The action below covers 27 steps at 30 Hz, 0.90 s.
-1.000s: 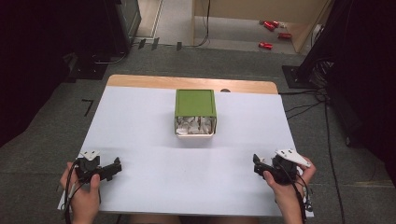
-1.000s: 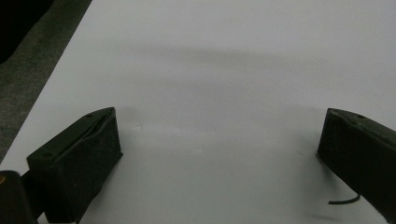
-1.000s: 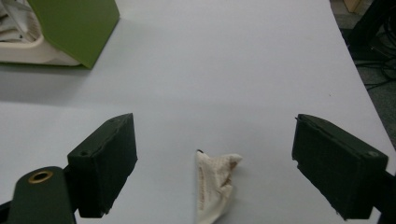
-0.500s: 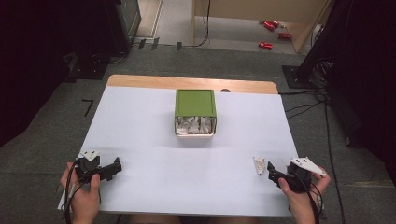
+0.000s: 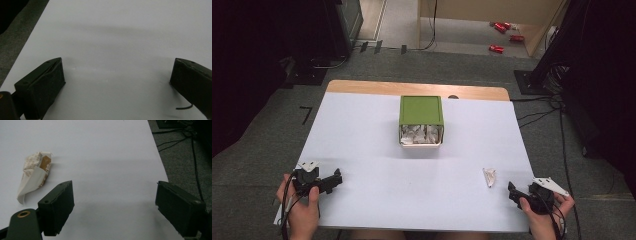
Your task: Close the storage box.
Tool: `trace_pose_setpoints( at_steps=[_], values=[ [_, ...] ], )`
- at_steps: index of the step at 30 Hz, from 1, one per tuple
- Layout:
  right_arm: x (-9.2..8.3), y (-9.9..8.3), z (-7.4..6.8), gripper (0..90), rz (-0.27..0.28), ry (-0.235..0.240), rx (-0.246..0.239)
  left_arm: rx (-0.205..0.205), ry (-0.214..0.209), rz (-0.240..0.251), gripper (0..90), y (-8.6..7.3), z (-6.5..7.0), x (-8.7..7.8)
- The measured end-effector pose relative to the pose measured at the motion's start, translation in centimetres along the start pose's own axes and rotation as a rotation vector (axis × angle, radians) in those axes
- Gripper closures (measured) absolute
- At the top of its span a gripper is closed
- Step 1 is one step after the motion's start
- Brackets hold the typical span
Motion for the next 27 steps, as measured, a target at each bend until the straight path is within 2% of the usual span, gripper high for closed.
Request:
trace_pose_setpoints(
  at_steps=[2, 3, 5, 14, 27],
  values=[
    [0.28, -0.42, 0.10, 15.6, -0.008, -0.007, -0.007, 0.000, 0.000, 0.000, 0.0, 0.00, 0.00, 0.00],
    [0.56, -0.82, 0.03, 14.5, 0.005, -0.017, -0.029, 0.000, 0.000, 0.000, 0.0, 0.00, 0.00, 0.00],
    [0.58, -0.85, 0.00, 14.6, 0.013, -0.021, -0.039, 0.000, 0.000, 0.000, 0.0, 0.00, 0.00, 0.00],
    [0.55, -1.07, -0.09, 14.2, 0.034, -0.029, -0.043, -0.001, -0.001, 0.000, 0.0, -0.01, -0.01, -0.01],
    [0.59, -1.03, -0.04, 14.4, 0.028, -0.027, -0.045, -0.001, -0.002, 0.000, 0.0, 0.00, -0.02, 0.00]
  ],
)
Point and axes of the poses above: each handheld gripper's, and its own axes: x roughly forward along the jaws, y roughly out of its top, z roughly to its right, the point moved 7 cm from there along x, roughly forward along the jaws, and after that the axes turned 5 degrees about -y, right-handed, at the moved point
